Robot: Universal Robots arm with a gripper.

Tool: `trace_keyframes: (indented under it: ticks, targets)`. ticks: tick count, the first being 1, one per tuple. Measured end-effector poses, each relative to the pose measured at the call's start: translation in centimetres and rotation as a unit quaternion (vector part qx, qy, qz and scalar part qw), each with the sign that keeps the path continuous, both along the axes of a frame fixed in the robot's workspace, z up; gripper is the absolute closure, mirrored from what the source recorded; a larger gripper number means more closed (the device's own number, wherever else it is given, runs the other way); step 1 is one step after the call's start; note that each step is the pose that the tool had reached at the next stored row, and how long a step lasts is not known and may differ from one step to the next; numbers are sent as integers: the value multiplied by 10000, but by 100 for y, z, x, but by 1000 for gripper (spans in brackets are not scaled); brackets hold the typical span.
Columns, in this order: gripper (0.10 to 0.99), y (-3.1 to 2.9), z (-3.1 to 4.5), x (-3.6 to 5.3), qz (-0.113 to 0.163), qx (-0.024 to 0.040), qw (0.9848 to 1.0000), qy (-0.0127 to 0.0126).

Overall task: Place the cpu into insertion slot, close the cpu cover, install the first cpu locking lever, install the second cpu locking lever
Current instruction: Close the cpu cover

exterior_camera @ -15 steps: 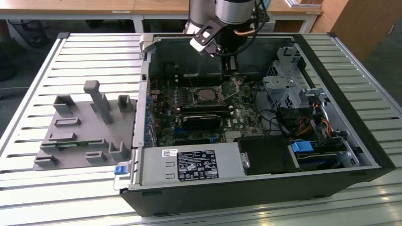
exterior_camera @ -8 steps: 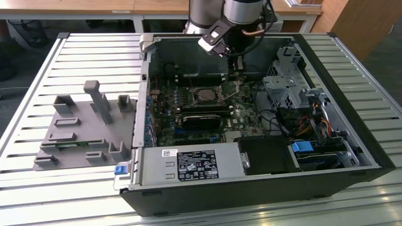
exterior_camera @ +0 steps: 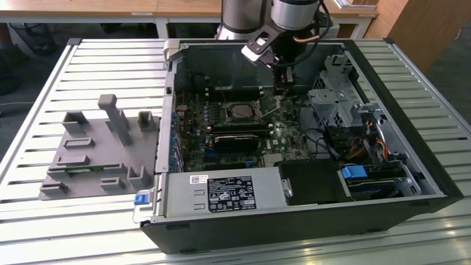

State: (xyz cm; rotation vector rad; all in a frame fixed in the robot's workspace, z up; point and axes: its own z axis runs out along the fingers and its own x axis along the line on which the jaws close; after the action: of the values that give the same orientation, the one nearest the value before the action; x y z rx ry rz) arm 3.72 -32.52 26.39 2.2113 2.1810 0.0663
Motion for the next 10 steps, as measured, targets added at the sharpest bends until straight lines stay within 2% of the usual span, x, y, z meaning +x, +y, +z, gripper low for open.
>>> trace_keyframes:
  ticks: [3,7,10]
  targets:
    - [980,2,-19,31,60,0,10000,7]
    - [980,10,-51,67,68,0,10000,48]
    - [980,11,-70,68,195,0,9998,52]
